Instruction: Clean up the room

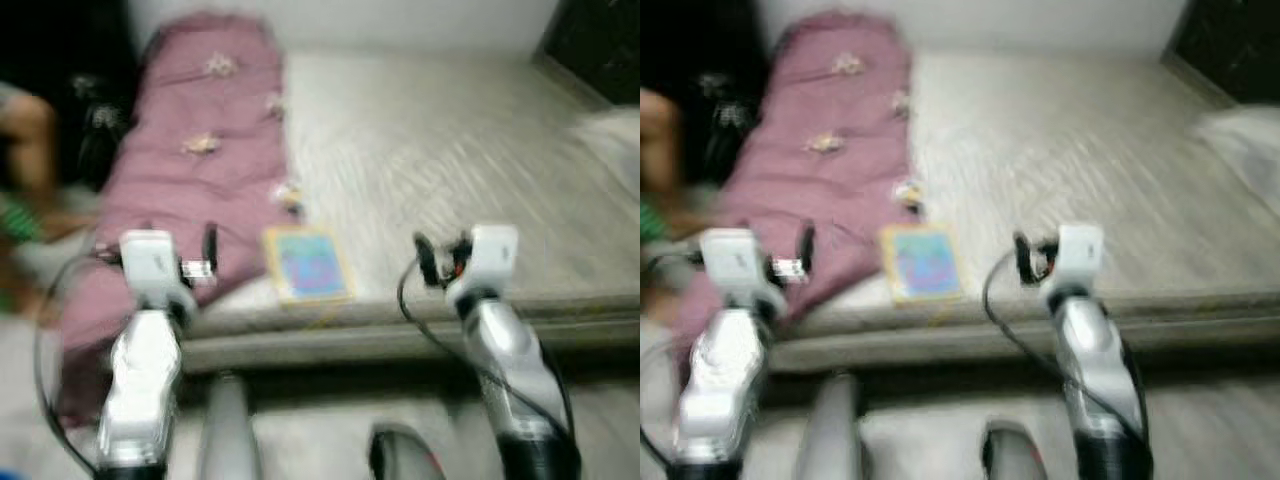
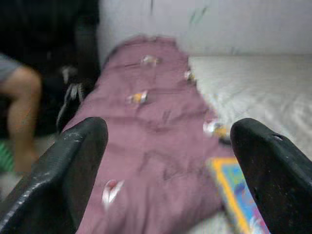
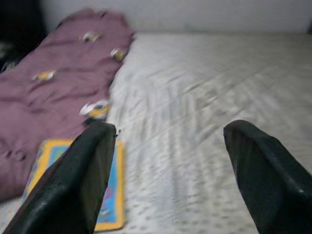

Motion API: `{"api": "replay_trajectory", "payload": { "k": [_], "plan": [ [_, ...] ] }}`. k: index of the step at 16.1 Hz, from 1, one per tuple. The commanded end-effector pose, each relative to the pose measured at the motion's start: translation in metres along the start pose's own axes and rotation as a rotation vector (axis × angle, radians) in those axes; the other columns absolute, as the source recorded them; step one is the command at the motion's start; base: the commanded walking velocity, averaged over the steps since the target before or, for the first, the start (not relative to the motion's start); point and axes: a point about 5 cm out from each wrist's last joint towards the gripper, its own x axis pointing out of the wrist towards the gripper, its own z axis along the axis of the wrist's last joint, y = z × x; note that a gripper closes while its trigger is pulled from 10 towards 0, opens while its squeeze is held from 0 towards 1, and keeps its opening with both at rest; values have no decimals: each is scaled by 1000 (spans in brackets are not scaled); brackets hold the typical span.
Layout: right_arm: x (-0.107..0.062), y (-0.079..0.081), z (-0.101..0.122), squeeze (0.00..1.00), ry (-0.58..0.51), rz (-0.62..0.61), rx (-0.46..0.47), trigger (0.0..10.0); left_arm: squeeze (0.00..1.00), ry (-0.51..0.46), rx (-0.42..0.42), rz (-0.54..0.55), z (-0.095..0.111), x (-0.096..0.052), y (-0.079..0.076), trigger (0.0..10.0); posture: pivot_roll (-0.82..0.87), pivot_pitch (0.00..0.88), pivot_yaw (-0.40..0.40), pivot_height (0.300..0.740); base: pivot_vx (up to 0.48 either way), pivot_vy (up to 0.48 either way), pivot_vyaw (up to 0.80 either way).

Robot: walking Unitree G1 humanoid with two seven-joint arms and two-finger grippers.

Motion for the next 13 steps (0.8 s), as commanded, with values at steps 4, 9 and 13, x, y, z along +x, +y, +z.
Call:
{"api": "replay_trajectory", "payload": {
  "k": [4,9,13],
  "plan": [
    [5,9,8,0,-23,30,2,10000,0,-42,9,9,11,5,5,10000,-25,0,-37,625,297,0,0],
    [7,8,9,0,-26,30,0,10000,0,-42,5,12,11,7,4,10000,-30,0,-38,625,336,0,0],
    [6,8,9,0,-28,31,-2,10000,0,-26,-7,30,7,7,6,10000,-32,0,-41,625,60,0,0]
  ]
}}
